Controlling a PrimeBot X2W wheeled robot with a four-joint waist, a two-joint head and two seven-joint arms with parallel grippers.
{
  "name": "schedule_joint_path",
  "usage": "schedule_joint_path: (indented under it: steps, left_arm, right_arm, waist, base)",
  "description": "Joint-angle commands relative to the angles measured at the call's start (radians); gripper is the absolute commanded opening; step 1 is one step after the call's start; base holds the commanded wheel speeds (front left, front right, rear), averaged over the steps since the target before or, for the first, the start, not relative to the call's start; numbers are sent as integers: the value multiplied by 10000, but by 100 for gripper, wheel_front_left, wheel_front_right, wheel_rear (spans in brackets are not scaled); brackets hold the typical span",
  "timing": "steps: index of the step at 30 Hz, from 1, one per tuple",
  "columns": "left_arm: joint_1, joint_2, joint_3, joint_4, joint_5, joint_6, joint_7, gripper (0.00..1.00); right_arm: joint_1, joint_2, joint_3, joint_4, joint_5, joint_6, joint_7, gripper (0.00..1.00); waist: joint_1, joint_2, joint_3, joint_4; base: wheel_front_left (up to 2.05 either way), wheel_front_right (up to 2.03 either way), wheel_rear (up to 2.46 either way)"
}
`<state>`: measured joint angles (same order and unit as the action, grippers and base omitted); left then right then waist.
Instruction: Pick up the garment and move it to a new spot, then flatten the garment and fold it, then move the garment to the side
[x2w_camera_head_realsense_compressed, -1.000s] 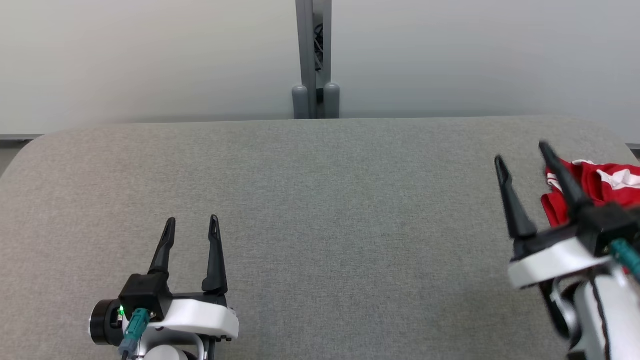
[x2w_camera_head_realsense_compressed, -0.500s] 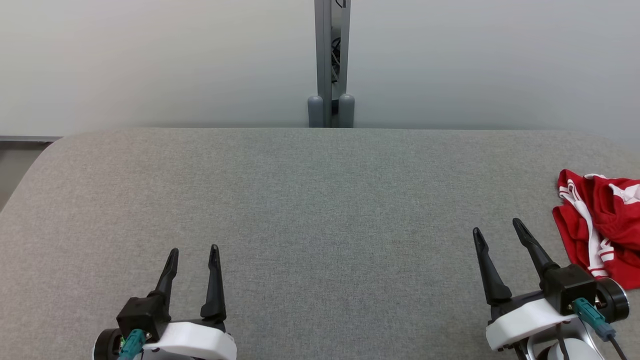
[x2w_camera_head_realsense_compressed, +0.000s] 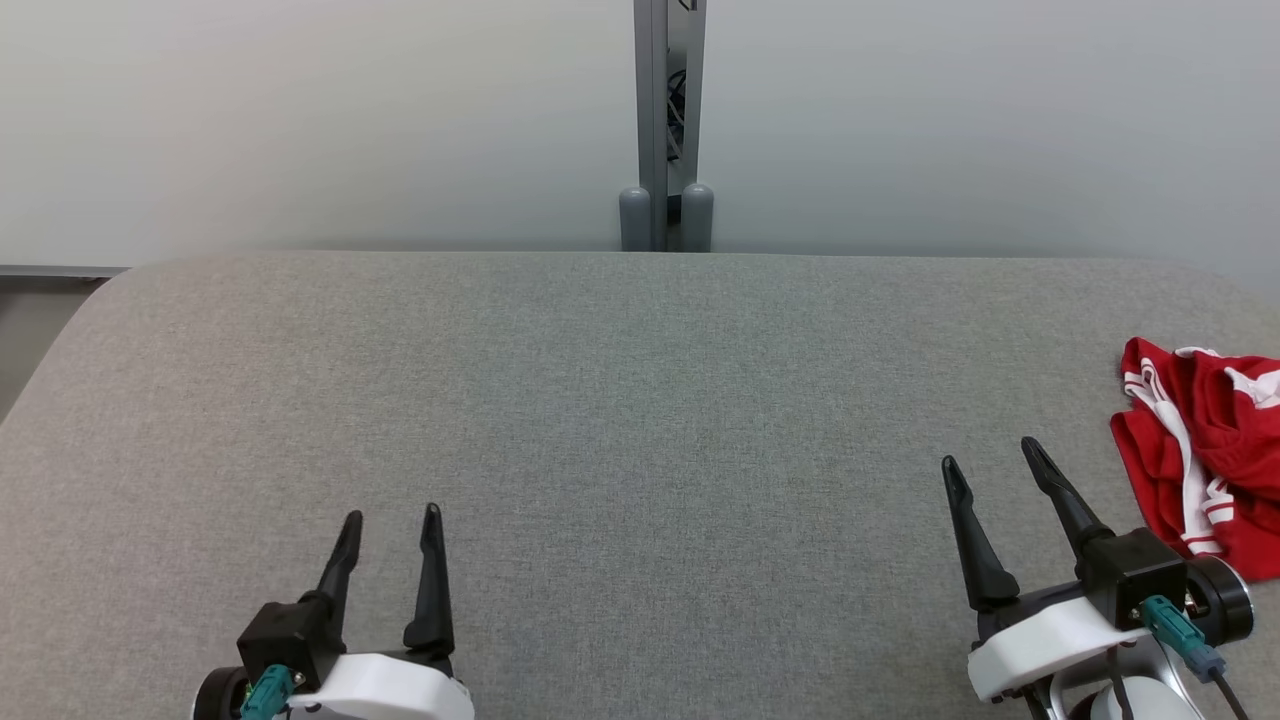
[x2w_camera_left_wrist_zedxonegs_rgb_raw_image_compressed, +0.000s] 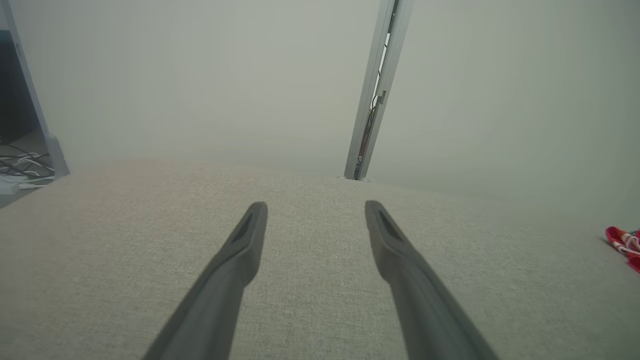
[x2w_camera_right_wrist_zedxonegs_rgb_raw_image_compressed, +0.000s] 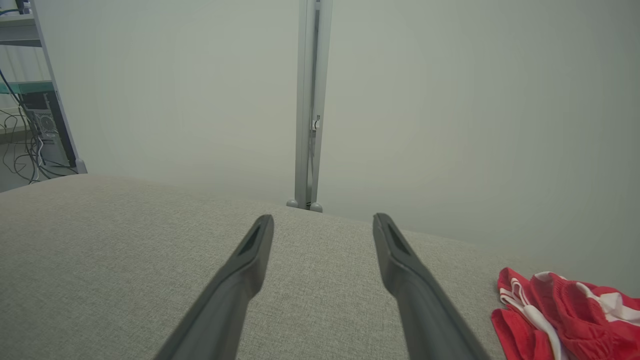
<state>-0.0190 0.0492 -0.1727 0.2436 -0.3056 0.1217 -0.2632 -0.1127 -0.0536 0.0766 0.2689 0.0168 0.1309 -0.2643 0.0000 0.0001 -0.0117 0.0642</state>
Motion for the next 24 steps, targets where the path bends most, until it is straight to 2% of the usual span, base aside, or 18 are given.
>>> schedule_joint_path:
  steps: [1, 12, 24]
  left_arm:
    - [106, 37, -37, 85, -65, -241, 5, 100]
    - [186, 41, 165, 103, -297, -588, 5, 100]
    - [200, 41, 157, -3, -282, -552, 5, 100]
  right_arm:
    - [40, 0, -6, -55, -43, -1, -8, 100]
    - [72, 4, 79, -40, 78, -1, -9, 100]
    - [89, 6, 97, 1, 88, -1, -9, 100]
  waist:
    - [0, -1, -7, 6]
    - [0, -1, -30, 49]
    - [0, -1, -15, 134]
  base:
    - [0, 0, 0]
    - [0, 0, 0]
    - [0, 0, 0]
